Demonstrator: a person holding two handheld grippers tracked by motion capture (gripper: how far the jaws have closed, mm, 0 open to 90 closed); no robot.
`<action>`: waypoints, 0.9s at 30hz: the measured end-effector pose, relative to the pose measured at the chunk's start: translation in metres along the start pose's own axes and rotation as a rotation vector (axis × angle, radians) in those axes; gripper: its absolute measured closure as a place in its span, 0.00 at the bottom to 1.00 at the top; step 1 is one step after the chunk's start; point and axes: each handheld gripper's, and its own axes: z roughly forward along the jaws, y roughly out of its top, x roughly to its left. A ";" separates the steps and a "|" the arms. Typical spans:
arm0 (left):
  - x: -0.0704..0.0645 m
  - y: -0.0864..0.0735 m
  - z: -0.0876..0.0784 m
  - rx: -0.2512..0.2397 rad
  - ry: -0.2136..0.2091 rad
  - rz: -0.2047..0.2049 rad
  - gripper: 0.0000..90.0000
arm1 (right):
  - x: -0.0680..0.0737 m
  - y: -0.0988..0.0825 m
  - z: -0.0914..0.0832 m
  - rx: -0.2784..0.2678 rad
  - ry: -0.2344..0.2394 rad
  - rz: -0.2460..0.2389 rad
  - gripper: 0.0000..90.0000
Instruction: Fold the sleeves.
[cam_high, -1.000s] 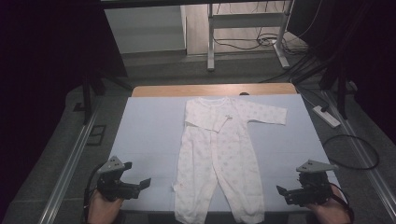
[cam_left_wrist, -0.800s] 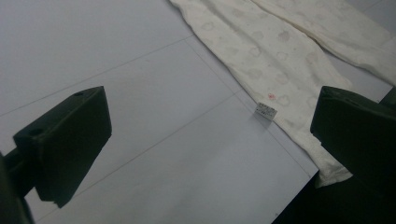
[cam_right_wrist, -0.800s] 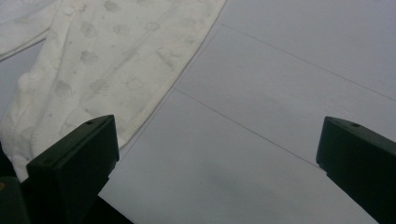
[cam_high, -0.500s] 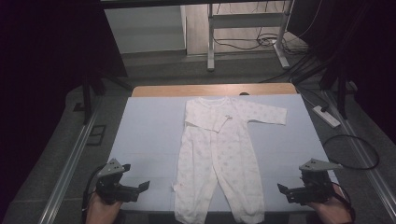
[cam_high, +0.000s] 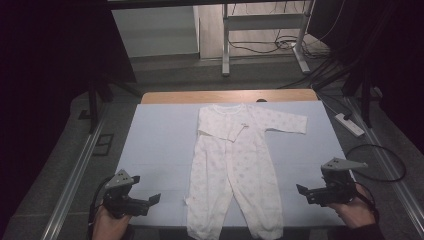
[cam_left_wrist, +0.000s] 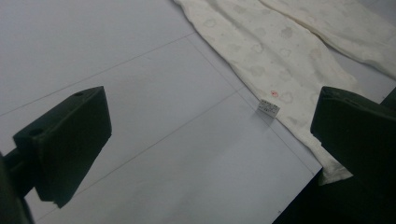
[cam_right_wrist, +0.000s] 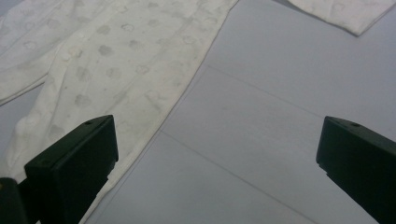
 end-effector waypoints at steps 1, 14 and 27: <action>0.000 0.000 0.000 0.001 0.002 -0.001 0.00 | -0.004 0.004 0.002 -0.002 -0.004 -0.002 0.00; 0.000 0.001 0.001 0.006 0.012 -0.001 0.00 | -0.020 0.022 0.017 0.001 0.025 -0.010 0.00; 0.000 0.001 0.001 0.002 0.023 0.005 0.00 | -0.038 0.047 0.042 0.004 0.026 0.016 0.00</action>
